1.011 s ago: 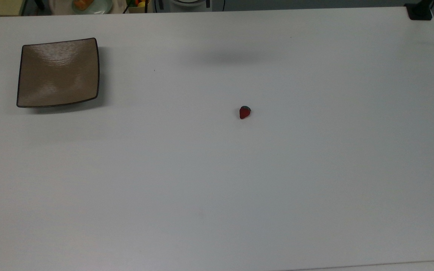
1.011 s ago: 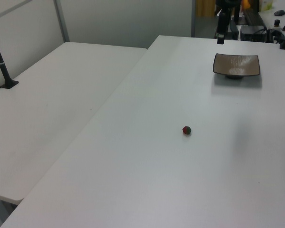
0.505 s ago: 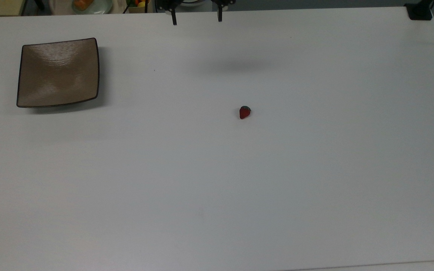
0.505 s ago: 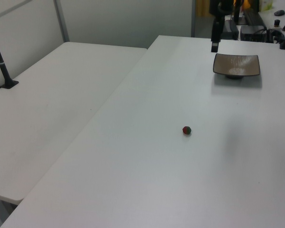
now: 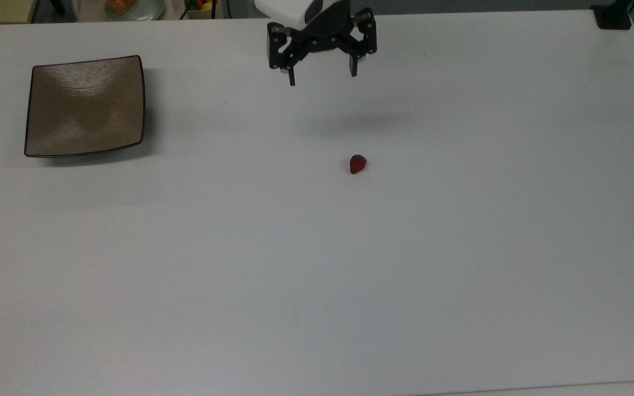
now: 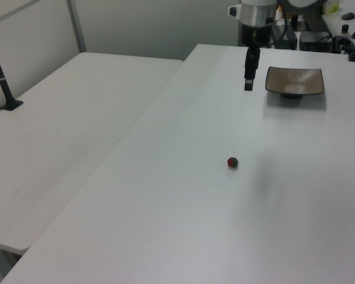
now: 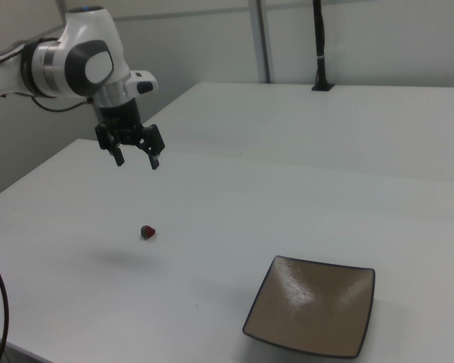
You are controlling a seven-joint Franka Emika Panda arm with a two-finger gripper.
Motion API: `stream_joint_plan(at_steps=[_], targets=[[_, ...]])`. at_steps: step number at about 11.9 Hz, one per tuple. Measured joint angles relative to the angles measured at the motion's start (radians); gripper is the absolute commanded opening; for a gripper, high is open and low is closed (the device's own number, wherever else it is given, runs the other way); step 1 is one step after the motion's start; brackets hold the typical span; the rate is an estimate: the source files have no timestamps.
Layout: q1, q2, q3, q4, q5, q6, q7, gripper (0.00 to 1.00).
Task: Strawberries on a ceramic plate
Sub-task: 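Lower the gripper over the strawberry and close on it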
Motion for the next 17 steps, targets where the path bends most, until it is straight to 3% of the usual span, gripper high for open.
stream_joint_plan(at_steps=[8,17], targets=[[0.046,0.175,0.029,0.0,0.0,0.133,0.0,1.0],[0.049,0.305,0.051,-0.015,-0.024,0.257,-0.001,1.0]])
